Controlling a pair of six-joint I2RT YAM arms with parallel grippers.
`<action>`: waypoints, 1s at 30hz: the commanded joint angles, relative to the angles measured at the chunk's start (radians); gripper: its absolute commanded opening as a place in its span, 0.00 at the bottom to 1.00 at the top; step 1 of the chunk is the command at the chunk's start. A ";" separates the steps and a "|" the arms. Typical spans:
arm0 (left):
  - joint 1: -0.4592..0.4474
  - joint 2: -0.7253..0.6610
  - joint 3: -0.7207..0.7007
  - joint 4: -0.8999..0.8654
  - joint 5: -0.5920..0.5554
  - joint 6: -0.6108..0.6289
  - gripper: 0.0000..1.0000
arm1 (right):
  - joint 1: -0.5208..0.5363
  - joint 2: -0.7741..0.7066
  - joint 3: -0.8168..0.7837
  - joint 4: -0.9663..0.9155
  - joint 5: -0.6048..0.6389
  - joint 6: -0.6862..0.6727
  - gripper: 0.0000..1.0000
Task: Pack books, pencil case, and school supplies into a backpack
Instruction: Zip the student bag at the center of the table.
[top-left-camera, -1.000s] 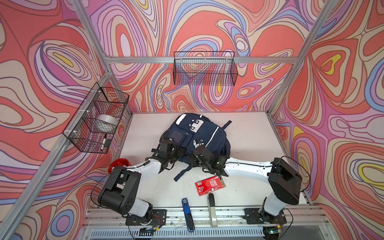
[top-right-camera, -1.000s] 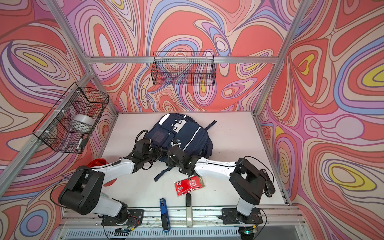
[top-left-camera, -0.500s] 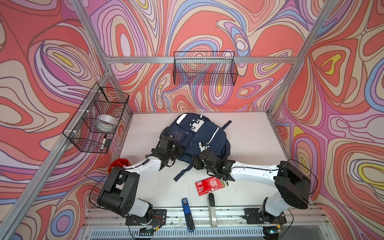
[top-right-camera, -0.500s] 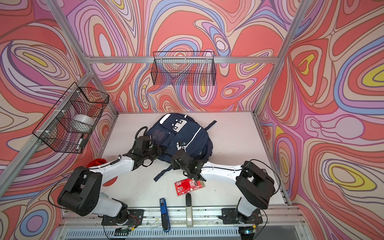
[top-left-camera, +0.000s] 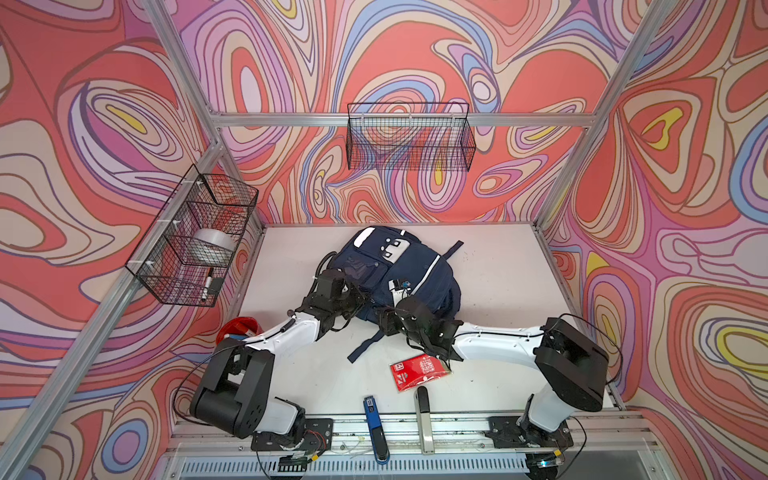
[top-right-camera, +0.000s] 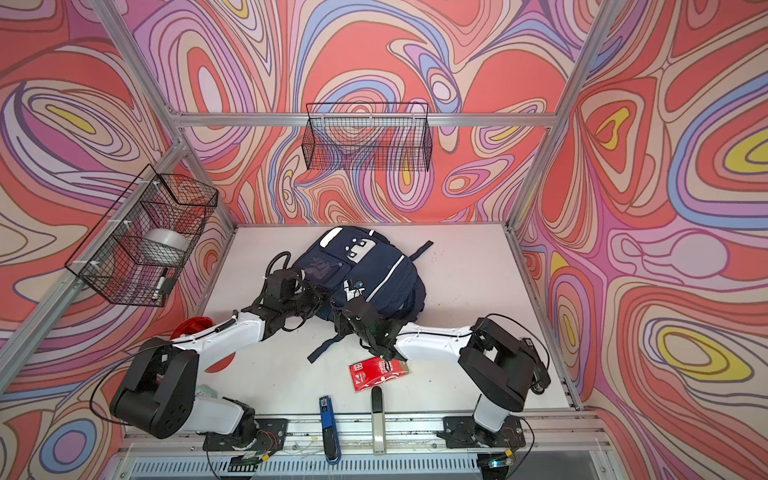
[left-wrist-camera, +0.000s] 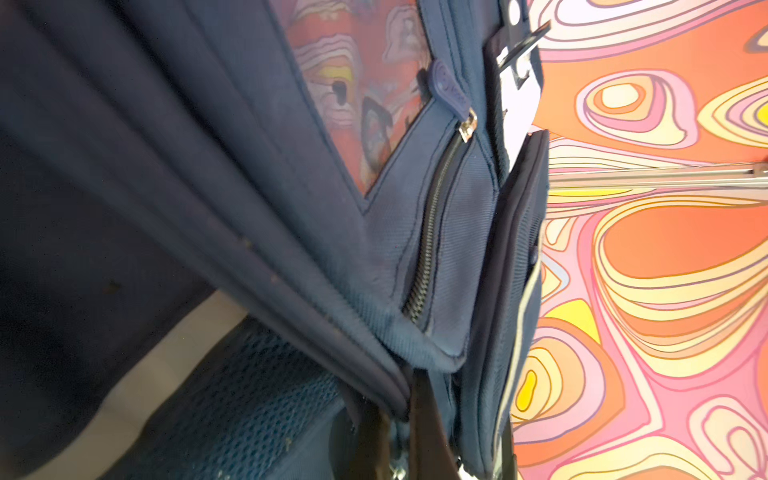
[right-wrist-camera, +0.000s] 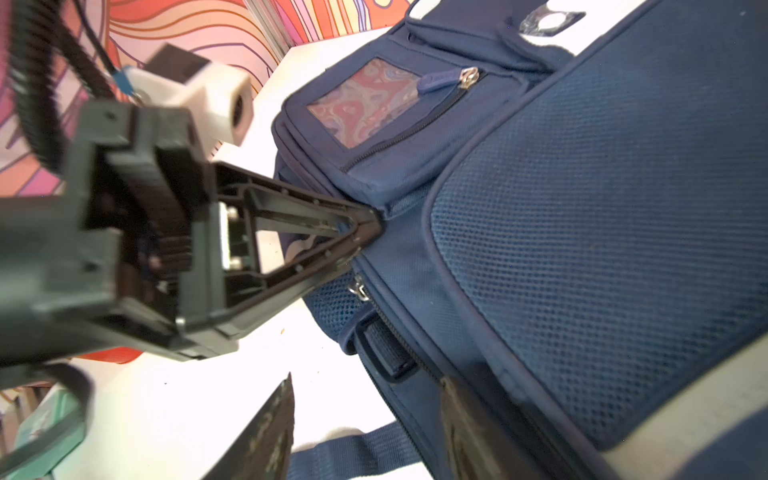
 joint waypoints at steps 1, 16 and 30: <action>-0.007 -0.060 0.044 0.048 0.073 -0.011 0.00 | -0.003 0.014 0.007 0.030 0.022 -0.013 0.57; -0.006 -0.094 -0.002 0.033 0.067 -0.019 0.00 | -0.007 0.154 0.209 -0.176 0.107 -0.099 0.54; -0.002 -0.123 -0.012 0.050 0.090 -0.072 0.00 | 0.009 0.188 0.238 -0.250 0.216 -0.132 0.17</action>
